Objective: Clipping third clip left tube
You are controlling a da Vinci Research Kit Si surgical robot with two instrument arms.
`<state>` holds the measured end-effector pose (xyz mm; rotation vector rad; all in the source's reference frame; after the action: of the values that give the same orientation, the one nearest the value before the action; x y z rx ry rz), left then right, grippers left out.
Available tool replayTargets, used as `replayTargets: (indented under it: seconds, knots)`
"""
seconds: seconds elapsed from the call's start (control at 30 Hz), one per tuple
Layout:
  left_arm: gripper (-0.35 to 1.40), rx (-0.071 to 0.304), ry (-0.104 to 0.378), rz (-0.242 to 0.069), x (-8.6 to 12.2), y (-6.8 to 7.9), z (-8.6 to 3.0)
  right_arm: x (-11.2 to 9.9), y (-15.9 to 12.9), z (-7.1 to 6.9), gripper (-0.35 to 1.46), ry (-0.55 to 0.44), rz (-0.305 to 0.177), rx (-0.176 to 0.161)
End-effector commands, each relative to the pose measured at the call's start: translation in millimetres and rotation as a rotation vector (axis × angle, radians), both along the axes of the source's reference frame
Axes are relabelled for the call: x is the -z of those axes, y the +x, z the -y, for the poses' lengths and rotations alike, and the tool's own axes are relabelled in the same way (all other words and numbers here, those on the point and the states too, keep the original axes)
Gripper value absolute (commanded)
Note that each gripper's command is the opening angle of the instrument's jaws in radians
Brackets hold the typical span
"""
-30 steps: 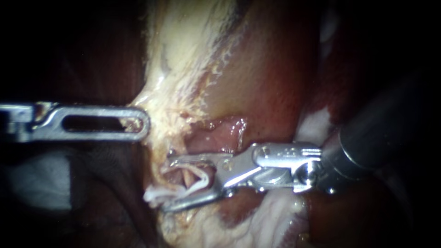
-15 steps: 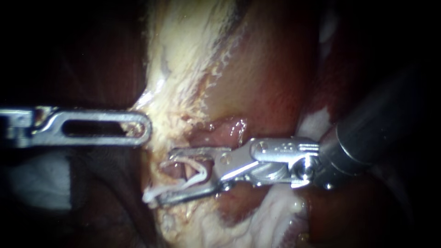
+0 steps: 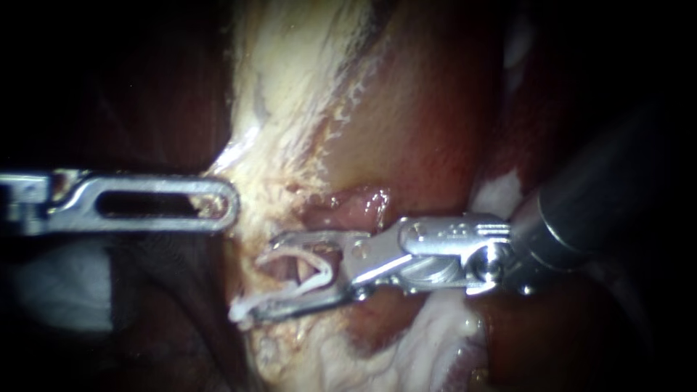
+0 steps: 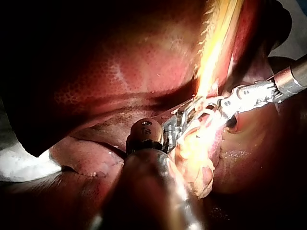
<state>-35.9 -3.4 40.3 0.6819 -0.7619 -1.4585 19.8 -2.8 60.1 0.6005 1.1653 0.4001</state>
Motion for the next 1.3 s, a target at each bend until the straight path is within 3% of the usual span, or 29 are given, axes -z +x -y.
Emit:
replayTargets:
  seconds: [0.03, 0.2, 0.6, 0.8, 0.97, 1.3]
  knots:
    - [-0.35, -0.001, 0.000, 0.000, 0.0, 0.1, 0.0, 0.3, -0.2, 0.1, 0.58, 0.000, 0.005, 0.009]
    - [-0.35, -0.003, 0.002, 0.002, 0.0, 0.3, -0.3, 1.5, -0.3, 0.7, 0.58, 0.002, 0.024, 0.040]
    - [-0.35, -0.001, 0.002, 0.000, 0.2, 0.1, -0.2, 0.9, 0.7, 0.5, 0.59, 0.003, 0.042, 0.023]
    - [-0.35, -0.001, 0.002, 0.001, 0.2, 0.1, -0.2, 1.1, 1.8, 1.5, 0.59, 0.052, -0.073, 0.084]
    - [-0.35, -0.001, 0.002, 0.001, 0.1, 0.1, -0.2, 2.1, 1.9, 1.9, 0.58, 0.104, -0.152, 0.113]
    - [-0.35, -0.002, 0.002, 0.001, 0.0, 0.1, -0.2, 2.5, 3.5, 2.3, 0.58, 0.134, -0.230, 0.142]
